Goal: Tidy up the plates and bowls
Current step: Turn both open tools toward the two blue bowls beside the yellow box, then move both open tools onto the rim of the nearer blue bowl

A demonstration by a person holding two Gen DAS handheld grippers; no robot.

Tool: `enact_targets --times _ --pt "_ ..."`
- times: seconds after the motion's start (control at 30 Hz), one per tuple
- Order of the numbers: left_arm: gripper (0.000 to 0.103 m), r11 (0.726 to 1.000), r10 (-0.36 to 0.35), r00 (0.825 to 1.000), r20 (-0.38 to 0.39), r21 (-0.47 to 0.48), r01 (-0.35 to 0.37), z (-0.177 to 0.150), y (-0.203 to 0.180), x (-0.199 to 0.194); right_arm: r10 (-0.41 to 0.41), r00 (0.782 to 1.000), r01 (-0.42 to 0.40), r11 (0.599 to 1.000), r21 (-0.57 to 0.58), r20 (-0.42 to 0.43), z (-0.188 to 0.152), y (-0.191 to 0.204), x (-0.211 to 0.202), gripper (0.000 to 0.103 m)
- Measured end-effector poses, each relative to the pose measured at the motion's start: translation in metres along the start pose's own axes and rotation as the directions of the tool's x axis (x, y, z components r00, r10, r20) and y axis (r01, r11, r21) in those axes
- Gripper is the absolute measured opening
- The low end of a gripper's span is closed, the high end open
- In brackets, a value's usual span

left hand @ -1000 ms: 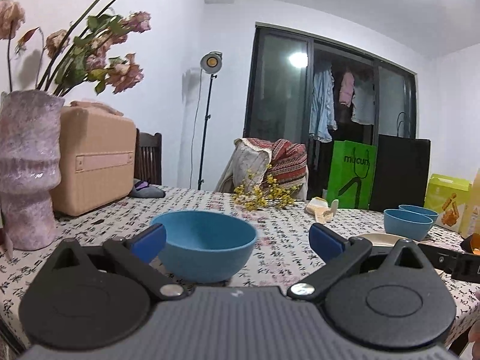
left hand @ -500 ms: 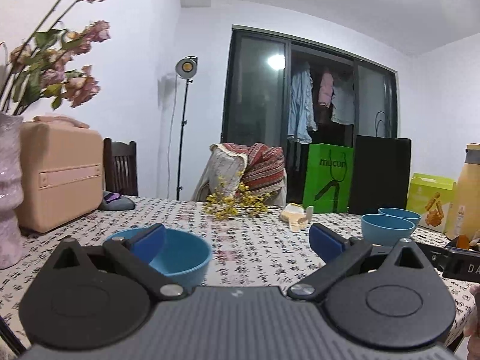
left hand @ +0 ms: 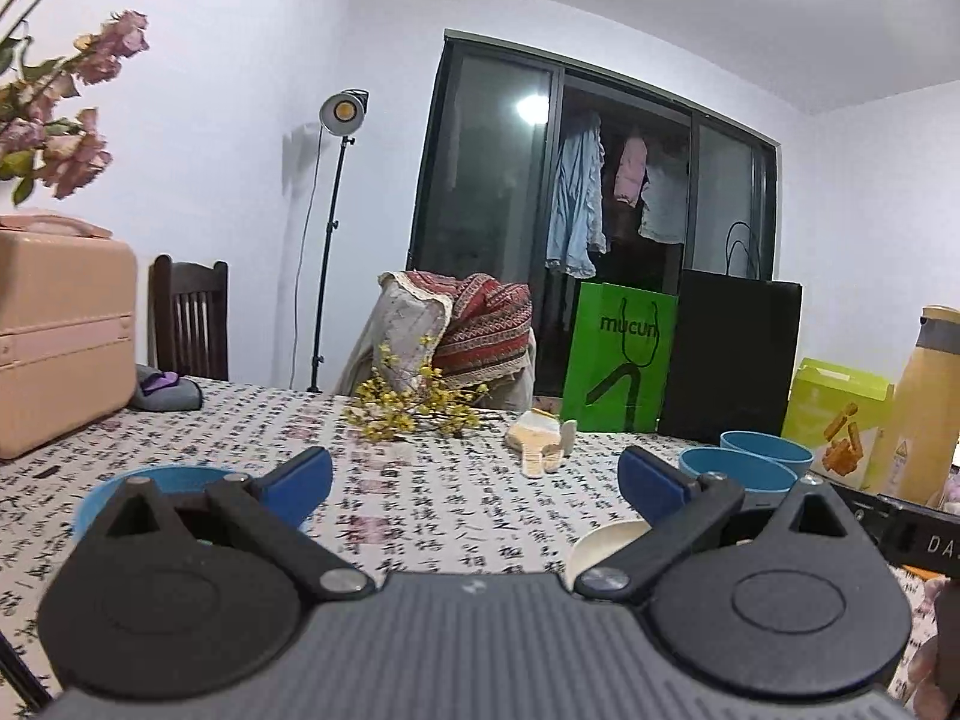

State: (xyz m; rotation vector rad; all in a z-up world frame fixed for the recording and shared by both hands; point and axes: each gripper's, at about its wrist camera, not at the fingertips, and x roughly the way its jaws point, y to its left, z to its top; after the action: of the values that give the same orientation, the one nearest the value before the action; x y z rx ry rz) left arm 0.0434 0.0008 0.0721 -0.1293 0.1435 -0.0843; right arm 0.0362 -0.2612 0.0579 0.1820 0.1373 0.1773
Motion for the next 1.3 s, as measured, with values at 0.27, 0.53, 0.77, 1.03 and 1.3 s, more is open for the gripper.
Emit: enact_targets --times 0.27,0.53,0.77,1.03,1.3 --pt "0.103 1.0 -0.024 1.0 -0.012 -0.014 0.024 0.012 -0.019 0.026 -0.021 1.0 0.021 1.0 0.0 0.01 0.016 -0.018 0.016 0.103" --pt "0.103 0.997 -0.072 0.997 -0.031 -0.04 0.071 0.028 -0.039 0.053 -0.039 0.999 0.039 0.999 0.004 0.017 0.032 -0.031 0.032 0.103" --pt "0.103 0.994 -0.101 0.994 -0.036 -0.043 0.099 0.042 -0.056 0.075 -0.07 0.997 0.07 0.997 0.018 0.011 0.046 -0.046 0.046 0.103" --pt "0.103 0.989 -0.14 0.986 -0.09 -0.048 0.136 0.056 -0.078 0.105 -0.121 0.992 0.122 0.992 0.037 -0.029 0.064 -0.066 0.063 0.103" --pt "0.103 0.986 -0.159 0.975 -0.153 -0.068 0.15 0.063 -0.096 0.139 -0.175 0.982 0.18 0.981 0.071 -0.068 0.076 -0.083 0.08 0.103"
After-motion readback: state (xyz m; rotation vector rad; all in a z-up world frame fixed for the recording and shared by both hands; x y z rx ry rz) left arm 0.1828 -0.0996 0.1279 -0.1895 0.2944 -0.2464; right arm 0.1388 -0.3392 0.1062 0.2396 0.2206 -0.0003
